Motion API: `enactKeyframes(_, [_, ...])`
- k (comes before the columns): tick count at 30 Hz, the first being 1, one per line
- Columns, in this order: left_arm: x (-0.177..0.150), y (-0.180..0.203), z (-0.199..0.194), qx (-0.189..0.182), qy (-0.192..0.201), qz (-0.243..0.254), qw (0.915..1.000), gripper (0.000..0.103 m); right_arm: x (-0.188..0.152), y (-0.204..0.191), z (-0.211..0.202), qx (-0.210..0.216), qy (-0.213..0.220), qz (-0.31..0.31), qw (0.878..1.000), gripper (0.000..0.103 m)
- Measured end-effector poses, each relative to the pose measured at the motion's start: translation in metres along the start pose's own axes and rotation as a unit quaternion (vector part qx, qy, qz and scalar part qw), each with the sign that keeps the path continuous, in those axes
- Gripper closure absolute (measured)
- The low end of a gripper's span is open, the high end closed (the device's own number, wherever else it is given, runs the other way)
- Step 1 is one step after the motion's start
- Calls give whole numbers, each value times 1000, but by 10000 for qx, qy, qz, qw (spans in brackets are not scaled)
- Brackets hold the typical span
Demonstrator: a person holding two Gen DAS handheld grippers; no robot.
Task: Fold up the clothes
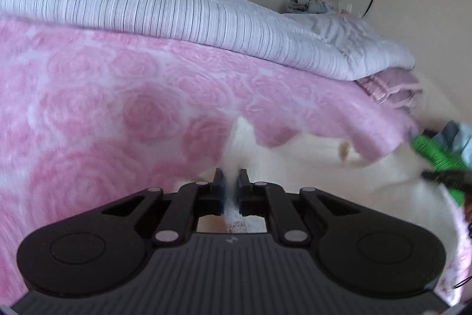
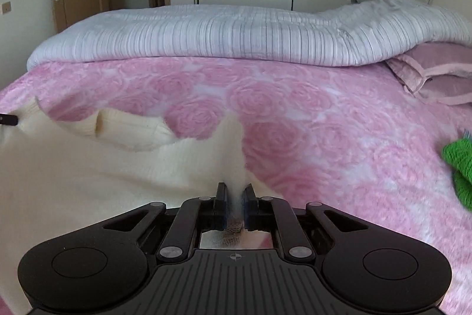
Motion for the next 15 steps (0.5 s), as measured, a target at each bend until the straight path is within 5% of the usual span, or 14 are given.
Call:
enactKeyframes(5, [28, -1, 9, 190, 247, 113, 9995, 95, 23, 12, 8, -170, 189, 75, 9996, 95])
enactKeyframes(15, [38, -11, 50, 446, 86, 84, 9989, 94, 39, 20, 42, -391, 88, 115, 9991, 95])
Point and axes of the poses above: each gripper's, at about its wrist camera, not at the fingertips, and z roughly the way its jaws point, y to its right, x to its top, the point moved 10 cm from there along z, roughly the way its jaws point, and after that the axes turned 12 degrees about -y, right-handed, at the moved point
